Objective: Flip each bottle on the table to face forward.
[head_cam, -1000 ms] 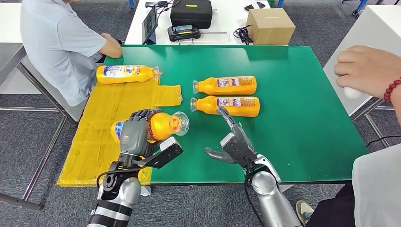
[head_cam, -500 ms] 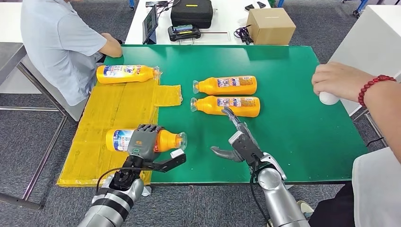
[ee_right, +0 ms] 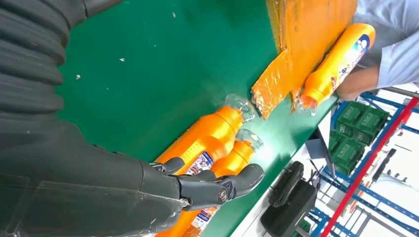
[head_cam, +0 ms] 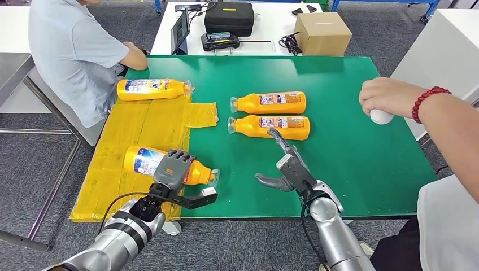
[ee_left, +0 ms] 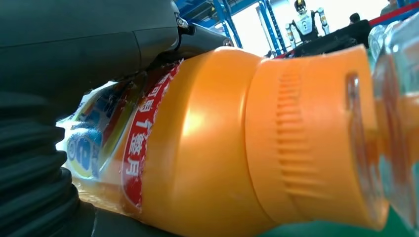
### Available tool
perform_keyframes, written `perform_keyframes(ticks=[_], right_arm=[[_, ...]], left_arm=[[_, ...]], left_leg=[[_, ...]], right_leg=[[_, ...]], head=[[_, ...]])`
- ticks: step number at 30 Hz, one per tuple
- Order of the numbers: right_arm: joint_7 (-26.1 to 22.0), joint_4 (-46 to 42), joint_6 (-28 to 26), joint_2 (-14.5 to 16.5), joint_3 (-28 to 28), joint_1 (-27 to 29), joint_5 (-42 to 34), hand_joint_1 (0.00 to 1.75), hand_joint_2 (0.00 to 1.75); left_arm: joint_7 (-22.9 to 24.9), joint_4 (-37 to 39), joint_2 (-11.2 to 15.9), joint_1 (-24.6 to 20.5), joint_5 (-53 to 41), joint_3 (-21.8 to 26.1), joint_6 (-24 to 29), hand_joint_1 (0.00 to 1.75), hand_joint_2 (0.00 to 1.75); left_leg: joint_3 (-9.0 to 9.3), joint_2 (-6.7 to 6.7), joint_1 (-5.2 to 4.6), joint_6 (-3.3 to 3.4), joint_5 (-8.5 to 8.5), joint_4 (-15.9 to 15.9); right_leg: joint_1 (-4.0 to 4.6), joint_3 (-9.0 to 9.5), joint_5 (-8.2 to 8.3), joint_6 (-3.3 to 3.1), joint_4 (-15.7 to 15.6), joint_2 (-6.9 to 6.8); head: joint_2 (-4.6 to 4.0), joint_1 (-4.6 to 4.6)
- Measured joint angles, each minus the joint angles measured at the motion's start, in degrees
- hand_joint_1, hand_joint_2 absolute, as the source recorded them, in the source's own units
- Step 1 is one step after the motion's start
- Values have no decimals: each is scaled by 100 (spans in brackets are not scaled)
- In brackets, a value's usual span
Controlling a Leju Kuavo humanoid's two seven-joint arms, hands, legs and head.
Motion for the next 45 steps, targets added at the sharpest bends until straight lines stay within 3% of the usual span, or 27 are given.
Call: perform_keyframes(ticks=[8,14,21,37,45], right_arm=[[-14,99,-25,-12,1,0,-2,0,175],[-22,132,-66,-10,1,-1,26,0,175],[-22,168,-92,2,1,-2,102,0,175],[-39,217,-181,46,-2,-16,298,0,175],[-36,205,-242,87,-66,62,506,0,175]], left_arm=[[166,164,14,-157,100,-32,-395,0,175],[-124,178,-32,-200,496,370,-716,0,175],[-122,178,-127,-232,454,713,-968,0,175],[-135,173,-394,-246,34,1145,-1057,0,175],[295,-269,-502,-82,-9,1020,-1244,0,175]], left_leg=[[21,0,1,-4,6,-1],[30,2,1,-4,7,-1],[32,1,0,-4,7,-1],[37,-3,-1,-3,9,-1],[28,-3,-1,-2,10,0]], right_leg=[[1,17,2,-2,2,-1],[1,24,2,-2,2,-1],[0,29,2,-2,2,-1],[-1,32,3,-3,3,-4],[0,23,3,-2,3,-4]], head=[[0,-1],[0,0],[0,0],[0,-1],[0,0]])
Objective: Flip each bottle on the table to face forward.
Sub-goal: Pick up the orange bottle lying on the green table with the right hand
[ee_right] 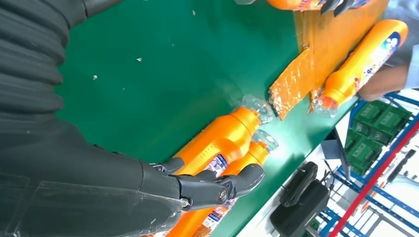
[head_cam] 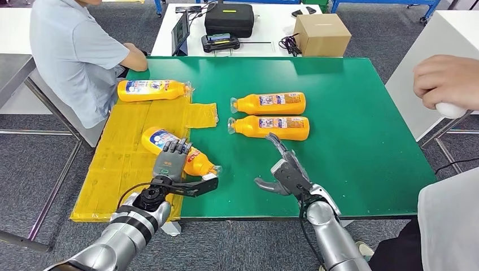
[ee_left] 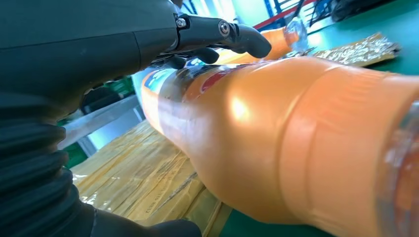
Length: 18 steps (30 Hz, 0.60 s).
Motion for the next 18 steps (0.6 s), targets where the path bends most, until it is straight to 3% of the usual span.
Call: perform_keyframes(ticks=[18], right_arm=[[21,-221,-64,73,-245,254,210,0,175]], left_arm=[[629,-1066,40,363,0,-1127,-224,0,175]], left_leg=[[-57,-2,0,0,0,2]], right_leg=[[0,-56,0,1,0,0]], head=[[0,-2]])
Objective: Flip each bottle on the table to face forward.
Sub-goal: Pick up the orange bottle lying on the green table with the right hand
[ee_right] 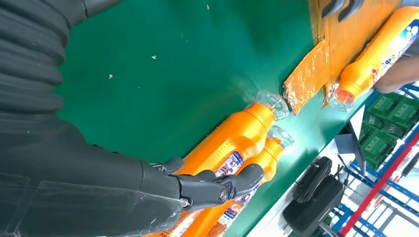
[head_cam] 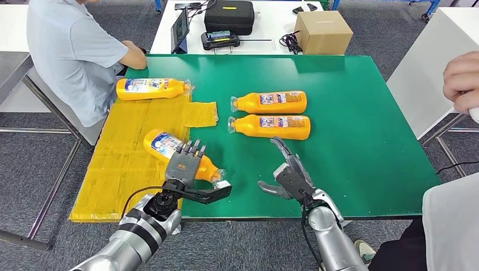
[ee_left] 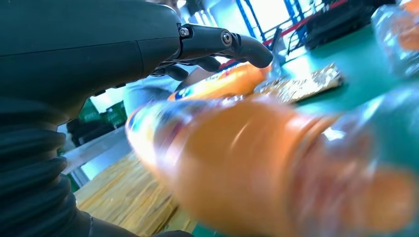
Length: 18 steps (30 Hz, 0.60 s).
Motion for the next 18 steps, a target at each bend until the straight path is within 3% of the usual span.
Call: perform_keyframes(ticks=[18], right_arm=[[7,-200,-27,0,-130,173,49,0,175]], left_arm=[[224,-738,169,208,0,-423,-75,0,175]], left_leg=[[-12,1,0,0,0,0]], right_leg=[[0,-12,0,0,0,0]], head=[[0,1]])
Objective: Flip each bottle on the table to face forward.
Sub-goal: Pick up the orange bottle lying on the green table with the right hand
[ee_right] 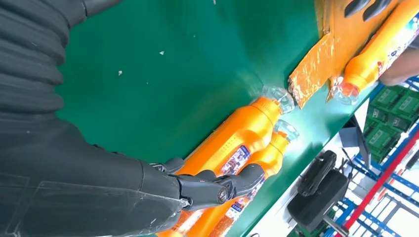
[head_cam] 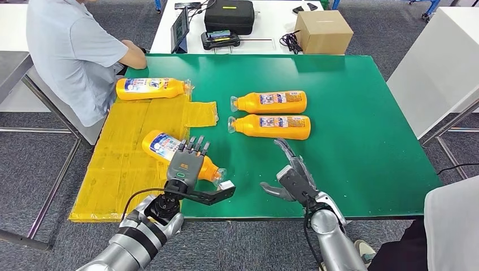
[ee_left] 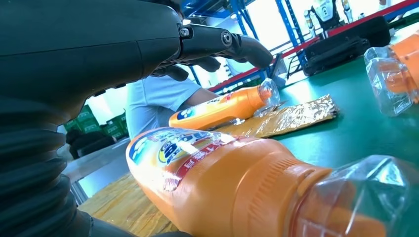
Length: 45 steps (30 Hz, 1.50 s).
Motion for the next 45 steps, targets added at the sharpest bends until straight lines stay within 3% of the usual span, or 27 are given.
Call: perform_keyframes(ticks=[9,14,20,25,31,33,39,41,45], right_arm=[[31,-346,-96,-1,-178,372,67,0,175],[60,-759,-132,31,-412,784,78,0,175],[114,-1300,-152,177,-692,1136,139,0,175],[109,-1611,-112,296,-861,1280,19,0,175],[19,-2165,69,775,-1256,1346,-733,0,175],[19,-2313,93,903,-1349,1349,-778,0,87],[149,-2599,86,1254,-1548,1387,-862,0,87],[328,-2693,-86,1396,-1583,1427,-772,0,175],[417,-2882,-680,1543,-1498,1514,358,0,175]], left_arm=[[-122,-1022,129,427,0,-377,-97,0,175],[-1011,-2272,68,1178,37,-423,75,0,175],[-2198,-3506,-289,2003,725,-286,195,0,175],[-2605,-3982,-427,2306,1415,-121,348,0,175],[-2914,-4308,-543,2487,2284,272,648,0,175],[-2958,-4350,-572,2519,2458,379,648,0,175],[-3271,-4378,-672,2609,3379,694,496,0,175],[-3404,-4349,-723,2653,3887,859,365,0,175],[-3481,-4254,-785,2697,4690,1079,221,0,175]], left_leg=[[-8,-1,0,0,-2,0],[-17,0,-2,-1,-9,0],[-26,1,-3,-1,-12,0],[-22,3,-1,-2,-10,-1],[-18,6,0,-3,-7,-1],[-18,6,0,-3,-7,-1],[-19,6,-1,-3,-8,-1],[-19,5,-1,-3,-8,-1],[-19,6,0,-3,-8,-1]], right_leg=[[0,-8,-2,1,0,0],[-2,-18,-4,2,-1,0],[-2,-28,-4,2,-2,1],[-1,-27,-3,1,-2,1],[0,-26,-3,1,0,1],[-1,-26,-3,1,0,1],[-2,-26,-3,1,0,1],[-2,-27,-3,1,0,1],[-1,-27,-3,1,0,1]], head=[[0,-1],[0,-1],[0,-1],[0,-1],[0,-2],[0,-2],[0,-2],[0,-2],[0,-2]])
